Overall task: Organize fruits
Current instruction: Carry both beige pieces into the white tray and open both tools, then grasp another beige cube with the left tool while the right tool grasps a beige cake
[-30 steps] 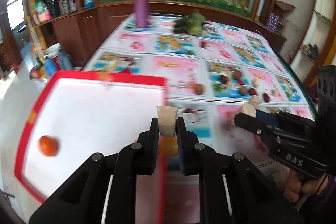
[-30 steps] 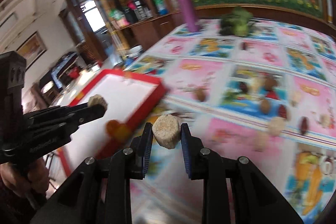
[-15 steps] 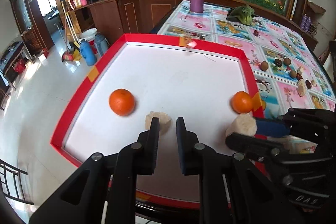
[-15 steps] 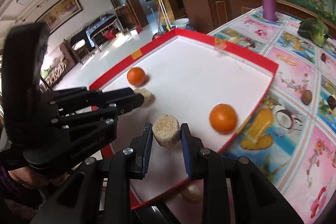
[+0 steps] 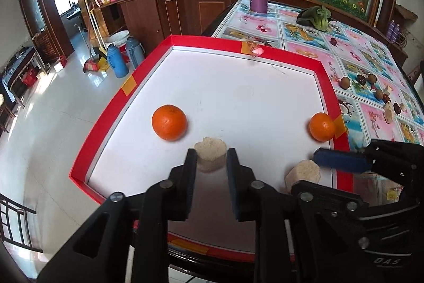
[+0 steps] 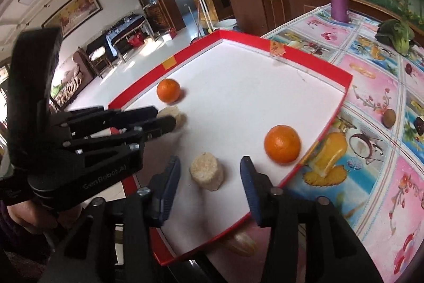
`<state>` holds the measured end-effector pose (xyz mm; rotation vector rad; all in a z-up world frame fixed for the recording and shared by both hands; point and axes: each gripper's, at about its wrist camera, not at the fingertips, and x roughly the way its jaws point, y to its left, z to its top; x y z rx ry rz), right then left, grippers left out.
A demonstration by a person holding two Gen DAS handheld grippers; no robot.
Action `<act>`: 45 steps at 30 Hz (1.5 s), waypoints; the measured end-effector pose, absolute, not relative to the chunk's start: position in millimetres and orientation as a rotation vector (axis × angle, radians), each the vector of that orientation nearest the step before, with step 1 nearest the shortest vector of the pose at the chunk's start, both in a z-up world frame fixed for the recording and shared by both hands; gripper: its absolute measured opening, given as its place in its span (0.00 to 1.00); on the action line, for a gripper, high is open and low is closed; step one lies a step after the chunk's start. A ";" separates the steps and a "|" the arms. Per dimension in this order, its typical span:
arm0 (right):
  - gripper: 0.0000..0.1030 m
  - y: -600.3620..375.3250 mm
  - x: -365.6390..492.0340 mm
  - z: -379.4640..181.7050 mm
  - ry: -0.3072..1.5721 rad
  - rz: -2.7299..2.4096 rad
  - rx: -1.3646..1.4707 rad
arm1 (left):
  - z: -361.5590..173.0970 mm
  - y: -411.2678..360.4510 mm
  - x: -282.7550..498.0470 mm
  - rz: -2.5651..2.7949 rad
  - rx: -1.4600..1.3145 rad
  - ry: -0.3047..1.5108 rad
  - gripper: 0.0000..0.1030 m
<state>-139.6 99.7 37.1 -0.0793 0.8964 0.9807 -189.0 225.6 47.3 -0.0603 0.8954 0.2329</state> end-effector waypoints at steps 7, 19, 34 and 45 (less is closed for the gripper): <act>0.46 59.8 -128.1 48.1 0.841 0.920 0.039 | 56.3 213.3 -188.7 0.216 -0.051 0.865 0.47; 0.46 11.9 -110.8 39.4 0.859 0.824 0.172 | 72.4 161.5 -182.1 0.109 0.015 0.809 0.69; 0.46 -60.8 -104.0 55.6 0.771 0.672 0.241 | 79.9 94.9 -181.5 -0.022 0.149 0.806 0.84; 0.48 -160.8 -90.0 42.3 0.766 0.455 0.350 | 80.8 35.5 -147.6 -0.193 0.193 0.861 0.84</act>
